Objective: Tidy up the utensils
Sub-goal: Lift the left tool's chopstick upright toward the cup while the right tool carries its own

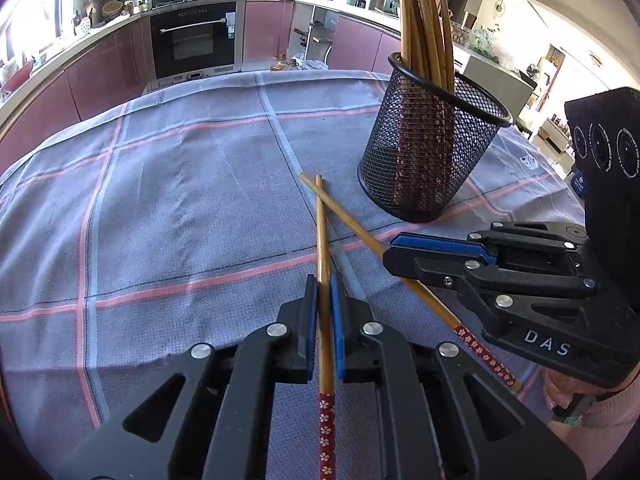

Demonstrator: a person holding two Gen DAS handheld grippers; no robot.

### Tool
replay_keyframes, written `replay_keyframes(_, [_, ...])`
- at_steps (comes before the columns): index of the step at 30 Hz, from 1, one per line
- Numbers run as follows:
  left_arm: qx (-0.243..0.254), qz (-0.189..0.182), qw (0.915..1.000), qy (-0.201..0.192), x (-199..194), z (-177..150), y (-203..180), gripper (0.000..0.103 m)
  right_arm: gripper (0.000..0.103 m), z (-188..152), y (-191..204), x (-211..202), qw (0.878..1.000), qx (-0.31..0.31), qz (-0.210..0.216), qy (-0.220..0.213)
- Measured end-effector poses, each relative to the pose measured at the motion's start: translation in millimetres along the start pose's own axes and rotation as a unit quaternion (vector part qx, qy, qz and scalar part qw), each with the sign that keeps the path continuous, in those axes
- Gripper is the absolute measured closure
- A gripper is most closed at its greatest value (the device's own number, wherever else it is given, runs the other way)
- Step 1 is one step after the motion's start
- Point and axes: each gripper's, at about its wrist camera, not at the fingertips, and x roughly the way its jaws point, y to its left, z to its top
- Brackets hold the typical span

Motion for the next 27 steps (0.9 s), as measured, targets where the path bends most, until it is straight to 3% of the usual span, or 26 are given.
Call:
replay_keyframes(5, [0.008, 0.001, 1.0, 0.004, 1.8, -0.6, -2.2, 0.095, 0.089, -0.9, -0.1, 6.5, 1.0, -0.003, -0.017, 0.01])
replay_keyframes(9, [0.014, 0.003, 0.9999, 0.004, 4.2, 0.8, -4.4, 0.095, 0.089, -1.5, 3.1, 8.1, 0.999, -0.016, -0.029, 0.011])
replay_keyframes(11, [0.013, 0.004, 0.9999, 0.004, 4.4, 1.2, -4.1, 0.095, 0.096, -1.7, 3.3, 9.3, 0.999, -0.017, -0.029, 0.011])
replay_keyframes(27, [0.006, 0.002, 0.9998, -0.021, -13.6, 2.5, -4.2, 0.095, 0.097, -0.6, 6.9, -18.4, 0.999, 0.0, 0.024, -0.039])
